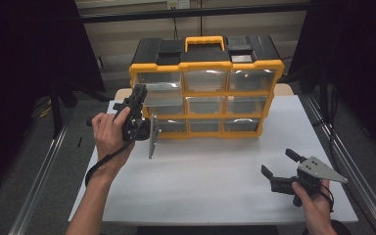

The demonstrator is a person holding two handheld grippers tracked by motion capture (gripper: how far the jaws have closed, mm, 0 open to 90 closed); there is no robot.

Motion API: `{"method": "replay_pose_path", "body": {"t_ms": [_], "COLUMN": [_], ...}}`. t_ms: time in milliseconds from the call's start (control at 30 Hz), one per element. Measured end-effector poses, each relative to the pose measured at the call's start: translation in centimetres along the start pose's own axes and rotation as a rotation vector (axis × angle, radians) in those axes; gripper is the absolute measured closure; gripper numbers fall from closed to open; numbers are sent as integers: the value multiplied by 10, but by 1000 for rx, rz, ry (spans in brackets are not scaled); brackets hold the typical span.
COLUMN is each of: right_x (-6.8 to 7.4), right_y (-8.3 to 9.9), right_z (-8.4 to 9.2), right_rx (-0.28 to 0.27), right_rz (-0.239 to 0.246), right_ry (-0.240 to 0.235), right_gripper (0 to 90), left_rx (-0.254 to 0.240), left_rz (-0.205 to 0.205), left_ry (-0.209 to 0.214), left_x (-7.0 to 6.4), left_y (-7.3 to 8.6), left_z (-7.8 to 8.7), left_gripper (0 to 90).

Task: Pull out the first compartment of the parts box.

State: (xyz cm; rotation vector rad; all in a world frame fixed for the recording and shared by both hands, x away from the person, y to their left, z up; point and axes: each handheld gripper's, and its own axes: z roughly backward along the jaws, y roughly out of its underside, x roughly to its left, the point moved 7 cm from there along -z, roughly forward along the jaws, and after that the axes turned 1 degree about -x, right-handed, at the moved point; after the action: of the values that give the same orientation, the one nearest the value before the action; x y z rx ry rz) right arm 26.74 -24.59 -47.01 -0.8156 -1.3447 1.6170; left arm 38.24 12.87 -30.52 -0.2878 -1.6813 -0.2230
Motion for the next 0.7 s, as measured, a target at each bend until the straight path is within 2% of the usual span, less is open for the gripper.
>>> {"method": "replay_pose_path", "body": {"t_ms": [100,133,167,433,600,633,700], "right_x": [0,0,0,0,1,1,2], "right_y": [0,0,0,0,0,0,0], "right_z": [0,0,0,0,0,-1,0], "right_rx": [0,0,0,0,5,2,3], "right_rz": [0,0,0,1,1,3,2], "right_ry": [0,-1,0,0,-4,-3,-5], "right_gripper": [0,0,0,0,0,0,0], "left_rx": [-3,-26,-6,-9,-23,-6,-8], "left_rz": [2,1,0,7,11,3,9], "left_ry": [2,-16,-5,2,-10,-3,-5], "left_x": [0,1,1,-1,0,0,0], "left_y": [0,-1,-1,-1,-2,-2,-2], "left_z": [2,1,2,4,6,7,7], "left_gripper": [802,802,802,802,802,802,802]}}
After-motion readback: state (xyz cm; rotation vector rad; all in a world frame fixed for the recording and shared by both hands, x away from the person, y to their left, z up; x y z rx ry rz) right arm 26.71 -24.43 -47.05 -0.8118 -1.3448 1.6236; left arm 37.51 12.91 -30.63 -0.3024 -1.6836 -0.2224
